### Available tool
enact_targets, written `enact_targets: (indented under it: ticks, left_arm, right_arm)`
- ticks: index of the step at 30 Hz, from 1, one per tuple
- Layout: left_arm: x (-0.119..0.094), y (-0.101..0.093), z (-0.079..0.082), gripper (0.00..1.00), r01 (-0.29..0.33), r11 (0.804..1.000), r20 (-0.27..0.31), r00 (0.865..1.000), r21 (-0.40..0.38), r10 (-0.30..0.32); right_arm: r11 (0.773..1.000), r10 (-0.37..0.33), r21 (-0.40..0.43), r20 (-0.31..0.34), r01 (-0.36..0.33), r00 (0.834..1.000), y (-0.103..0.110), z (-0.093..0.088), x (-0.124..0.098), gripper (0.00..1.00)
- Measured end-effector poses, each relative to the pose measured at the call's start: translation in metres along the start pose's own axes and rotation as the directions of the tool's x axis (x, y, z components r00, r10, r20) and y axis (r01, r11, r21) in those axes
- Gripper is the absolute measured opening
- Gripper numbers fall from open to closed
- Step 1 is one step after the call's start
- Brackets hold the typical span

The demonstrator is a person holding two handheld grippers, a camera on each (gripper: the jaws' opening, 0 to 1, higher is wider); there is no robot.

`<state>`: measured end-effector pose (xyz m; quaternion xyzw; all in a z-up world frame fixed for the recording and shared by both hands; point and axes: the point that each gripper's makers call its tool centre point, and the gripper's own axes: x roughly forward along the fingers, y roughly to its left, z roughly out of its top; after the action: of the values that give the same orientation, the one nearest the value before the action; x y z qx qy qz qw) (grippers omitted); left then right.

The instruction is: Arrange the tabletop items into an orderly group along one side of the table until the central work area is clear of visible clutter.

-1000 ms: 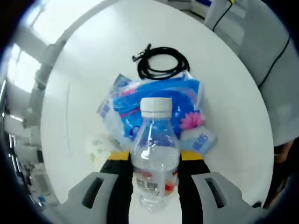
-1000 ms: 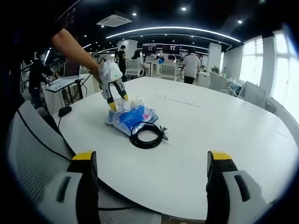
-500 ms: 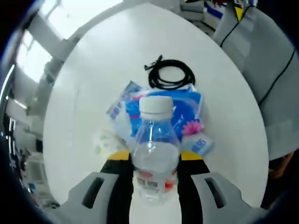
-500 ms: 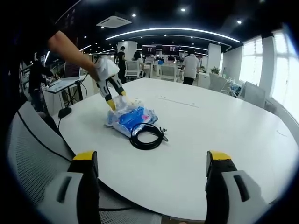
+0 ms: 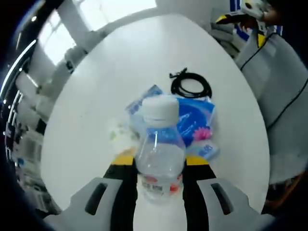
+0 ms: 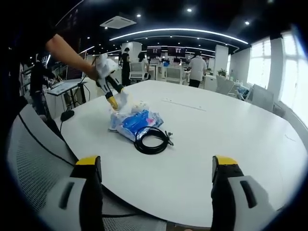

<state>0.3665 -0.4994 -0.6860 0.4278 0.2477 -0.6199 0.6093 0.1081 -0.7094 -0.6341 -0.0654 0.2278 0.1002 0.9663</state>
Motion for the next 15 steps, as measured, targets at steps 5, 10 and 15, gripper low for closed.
enact_targets:
  ticks: [5, 10, 15]
  left_arm:
    - [-0.01, 0.003, -0.005, 0.32, -0.026, 0.996, 0.032, 0.999, -0.089, 0.029]
    - [-0.021, 0.013, -0.008, 0.33, -0.06, 0.978, 0.074, 0.994, -0.202, 0.076]
    - [-0.026, 0.019, -0.013, 0.33, -0.072, 0.95, 0.112, 0.988, -0.303, 0.111]
  right_arm:
    - [1.0, 0.002, -0.002, -0.002, -0.002, 1.0, 0.0, 0.0, 0.0, 0.95]
    - [1.0, 0.002, -0.005, -0.004, -0.002, 1.0, 0.001, 0.0, 0.0, 0.95]
    - [1.0, 0.0, -0.005, -0.004, 0.0, 1.0, 0.001, 0.0, 0.0, 0.95]
